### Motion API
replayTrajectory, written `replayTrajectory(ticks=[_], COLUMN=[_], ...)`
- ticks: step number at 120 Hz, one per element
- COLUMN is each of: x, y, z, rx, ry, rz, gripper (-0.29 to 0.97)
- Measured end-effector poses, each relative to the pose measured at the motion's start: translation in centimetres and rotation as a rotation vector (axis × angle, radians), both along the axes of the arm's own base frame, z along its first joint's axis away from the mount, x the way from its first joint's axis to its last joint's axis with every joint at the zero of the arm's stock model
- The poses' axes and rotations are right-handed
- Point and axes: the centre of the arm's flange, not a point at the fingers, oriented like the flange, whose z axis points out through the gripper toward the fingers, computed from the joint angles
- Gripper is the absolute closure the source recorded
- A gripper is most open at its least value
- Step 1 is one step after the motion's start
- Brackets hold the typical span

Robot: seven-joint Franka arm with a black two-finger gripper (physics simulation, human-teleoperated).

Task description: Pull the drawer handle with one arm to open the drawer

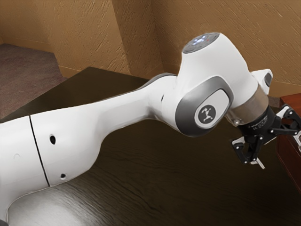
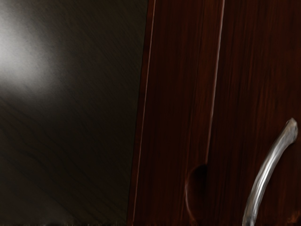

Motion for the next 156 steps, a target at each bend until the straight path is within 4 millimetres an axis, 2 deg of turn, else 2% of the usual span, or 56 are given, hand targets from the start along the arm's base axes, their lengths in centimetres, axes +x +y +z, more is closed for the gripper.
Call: replayTrajectory(ticks=[61,83,101,111,156], x=[0.3,0.3,0.3,0.4,0.5], y=[-1.0,-1.5,-1.9,-1.9,-0.9], z=[-0.9,-2.6,-2.9,-2.8,-1.4], rx=[-0.033,-0.029,-0.033,-0.035,-0.042], ry=[-0.033,-0.018,-0.024,-0.028,-0.05], rz=[0.037,0.04,0.041,0.044,0.058], gripper=[0.0,0.0,0.01,0.08,0.54])
